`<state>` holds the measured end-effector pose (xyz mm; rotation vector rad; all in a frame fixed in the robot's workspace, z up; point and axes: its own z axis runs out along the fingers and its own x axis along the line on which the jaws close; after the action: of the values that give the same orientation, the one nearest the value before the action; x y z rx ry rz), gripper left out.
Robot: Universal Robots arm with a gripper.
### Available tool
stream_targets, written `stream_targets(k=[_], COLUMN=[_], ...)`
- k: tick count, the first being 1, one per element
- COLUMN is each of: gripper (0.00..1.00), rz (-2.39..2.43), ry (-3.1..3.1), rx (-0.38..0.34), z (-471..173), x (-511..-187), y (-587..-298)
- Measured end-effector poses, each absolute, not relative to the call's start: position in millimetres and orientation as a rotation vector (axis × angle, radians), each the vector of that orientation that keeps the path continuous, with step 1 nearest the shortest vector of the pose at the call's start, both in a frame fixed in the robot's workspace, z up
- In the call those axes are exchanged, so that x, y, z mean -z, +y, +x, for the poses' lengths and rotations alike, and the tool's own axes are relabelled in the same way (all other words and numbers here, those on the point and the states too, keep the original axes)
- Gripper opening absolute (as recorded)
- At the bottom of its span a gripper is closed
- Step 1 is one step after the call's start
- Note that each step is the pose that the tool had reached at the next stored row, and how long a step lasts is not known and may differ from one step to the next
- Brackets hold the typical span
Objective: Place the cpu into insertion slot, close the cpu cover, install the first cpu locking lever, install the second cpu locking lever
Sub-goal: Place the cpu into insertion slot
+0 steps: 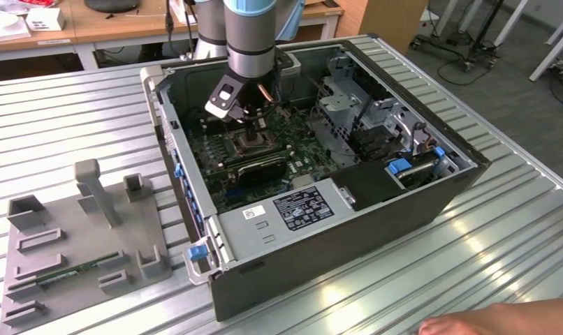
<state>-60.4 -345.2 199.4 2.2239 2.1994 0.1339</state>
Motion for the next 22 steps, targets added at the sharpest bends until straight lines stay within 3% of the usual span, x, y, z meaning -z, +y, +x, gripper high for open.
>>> stream_targets(k=[22], gripper=[0.11], rz=[2.224], ry=[2.199], rx=[-0.134], z=[-60.4], x=[-196.8], y=[-345.2])
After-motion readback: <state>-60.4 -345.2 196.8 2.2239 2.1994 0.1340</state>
